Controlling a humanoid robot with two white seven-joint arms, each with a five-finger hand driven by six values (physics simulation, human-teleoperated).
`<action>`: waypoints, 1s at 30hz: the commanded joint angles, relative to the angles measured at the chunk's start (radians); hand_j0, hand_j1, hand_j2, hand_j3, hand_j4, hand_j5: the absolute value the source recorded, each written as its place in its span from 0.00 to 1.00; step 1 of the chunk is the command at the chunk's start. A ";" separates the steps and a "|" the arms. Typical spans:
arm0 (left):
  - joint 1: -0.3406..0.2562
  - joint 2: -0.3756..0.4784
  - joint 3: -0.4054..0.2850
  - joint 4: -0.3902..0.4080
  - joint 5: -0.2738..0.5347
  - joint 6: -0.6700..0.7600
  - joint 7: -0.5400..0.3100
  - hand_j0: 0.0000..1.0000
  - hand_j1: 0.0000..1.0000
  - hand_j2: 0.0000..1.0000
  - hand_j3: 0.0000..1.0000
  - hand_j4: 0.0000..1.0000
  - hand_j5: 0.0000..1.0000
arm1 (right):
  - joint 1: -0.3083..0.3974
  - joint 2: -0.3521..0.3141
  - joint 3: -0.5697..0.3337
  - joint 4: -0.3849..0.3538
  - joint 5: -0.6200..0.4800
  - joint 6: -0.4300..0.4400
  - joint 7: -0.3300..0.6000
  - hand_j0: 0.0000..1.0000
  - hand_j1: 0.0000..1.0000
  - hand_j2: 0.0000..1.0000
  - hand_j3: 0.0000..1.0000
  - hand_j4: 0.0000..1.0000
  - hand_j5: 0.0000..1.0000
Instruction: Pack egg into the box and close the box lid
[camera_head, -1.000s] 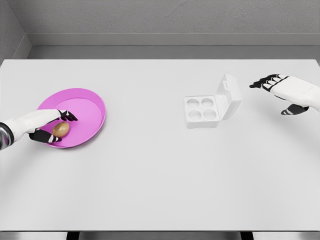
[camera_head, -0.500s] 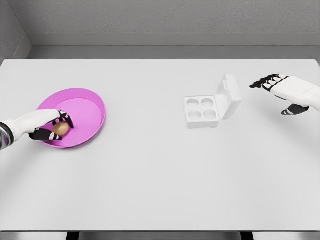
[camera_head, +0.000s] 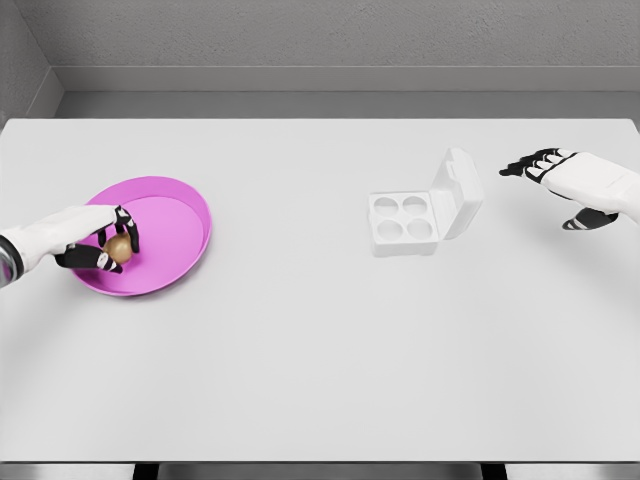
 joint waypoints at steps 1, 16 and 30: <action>0.000 -0.005 0.001 -0.002 0.005 -0.002 0.001 0.30 0.30 0.30 0.30 0.30 0.30 | 0.000 -0.001 -0.001 0.000 -0.006 0.002 0.000 1.00 1.00 1.00 1.00 1.00 1.00; 0.000 -0.028 0.011 -0.008 0.001 -0.002 0.001 0.28 0.28 0.28 0.28 0.28 0.28 | 0.002 -0.003 -0.001 0.000 -0.006 0.002 0.000 1.00 1.00 1.00 1.00 1.00 1.00; -0.020 -0.097 0.020 -0.007 -0.002 0.000 0.001 0.26 0.26 0.26 0.26 0.26 0.26 | 0.000 -0.003 -0.001 -0.002 -0.005 0.002 0.000 1.00 1.00 1.00 1.00 1.00 1.00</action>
